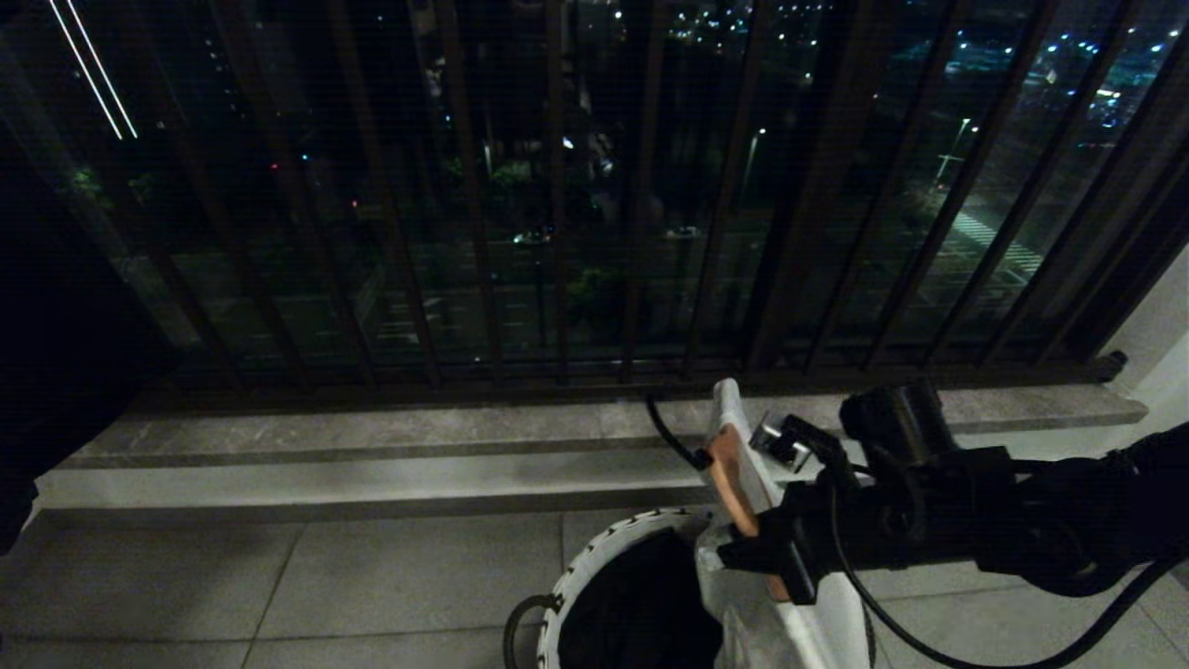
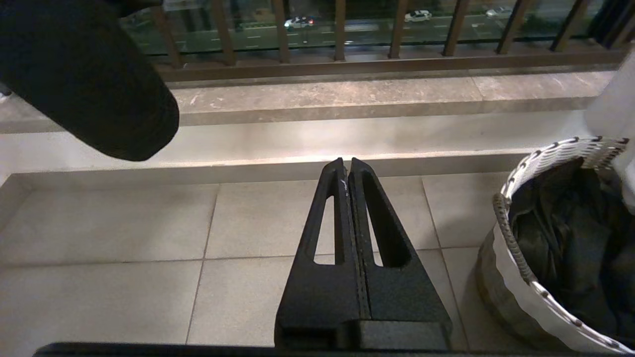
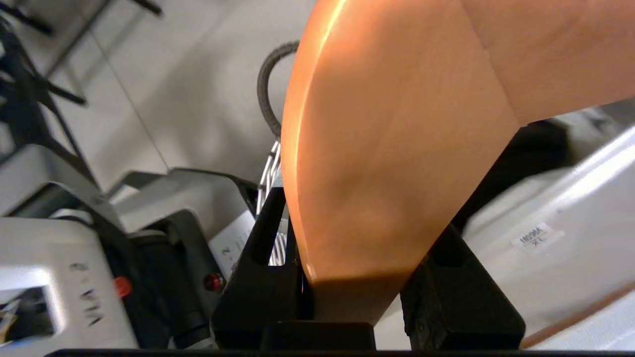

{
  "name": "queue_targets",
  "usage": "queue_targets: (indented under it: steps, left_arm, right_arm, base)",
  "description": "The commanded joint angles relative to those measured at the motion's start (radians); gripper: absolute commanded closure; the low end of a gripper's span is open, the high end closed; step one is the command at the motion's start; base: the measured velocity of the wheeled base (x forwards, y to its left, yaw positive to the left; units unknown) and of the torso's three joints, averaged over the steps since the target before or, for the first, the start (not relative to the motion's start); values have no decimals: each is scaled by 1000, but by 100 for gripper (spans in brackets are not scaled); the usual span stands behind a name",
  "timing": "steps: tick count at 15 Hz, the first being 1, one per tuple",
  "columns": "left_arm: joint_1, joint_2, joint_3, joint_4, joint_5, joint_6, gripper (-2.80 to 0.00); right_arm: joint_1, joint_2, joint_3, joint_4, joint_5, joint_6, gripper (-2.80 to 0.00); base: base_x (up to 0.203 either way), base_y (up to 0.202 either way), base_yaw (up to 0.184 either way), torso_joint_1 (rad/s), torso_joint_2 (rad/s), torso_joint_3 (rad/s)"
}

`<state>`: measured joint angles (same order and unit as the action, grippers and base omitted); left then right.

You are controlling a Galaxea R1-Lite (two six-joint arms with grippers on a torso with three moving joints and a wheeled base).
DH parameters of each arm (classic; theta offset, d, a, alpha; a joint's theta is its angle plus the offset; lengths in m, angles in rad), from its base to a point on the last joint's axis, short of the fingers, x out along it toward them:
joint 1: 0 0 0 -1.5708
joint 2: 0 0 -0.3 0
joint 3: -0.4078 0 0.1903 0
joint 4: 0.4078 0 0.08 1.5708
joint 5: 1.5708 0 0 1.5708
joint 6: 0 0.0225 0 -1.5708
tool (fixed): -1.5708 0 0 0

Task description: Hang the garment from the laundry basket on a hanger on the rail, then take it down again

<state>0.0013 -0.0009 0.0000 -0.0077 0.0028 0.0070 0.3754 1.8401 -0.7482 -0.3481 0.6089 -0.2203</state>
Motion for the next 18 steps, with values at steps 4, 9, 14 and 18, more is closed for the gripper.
queue_targets:
  steps: [4, 9, 14, 18]
  left_arm:
    - [0, -1, 3, 0, 0, 0, 0]
    - [0, -1, 2, 0, 0, 1, 0]
    - [0, -1, 2, 0, 0, 1, 0]
    - [0, -1, 2, 0, 0, 1, 0]
  right_arm:
    - [130, 127, -6, -48, -105, 31, 0]
    - [194, 216, -16, -82, -208, 35, 0]
    - [265, 277, -19, -80, -270, 32, 0]
    - [324, 326, -42, -76, -316, 32, 0]
  base:
    - [0, 0, 0, 0, 0, 0]
    - [0, 0, 0, 0, 0, 0]
    - [0, 0, 0, 0, 0, 0]
    - [0, 0, 0, 0, 0, 0]
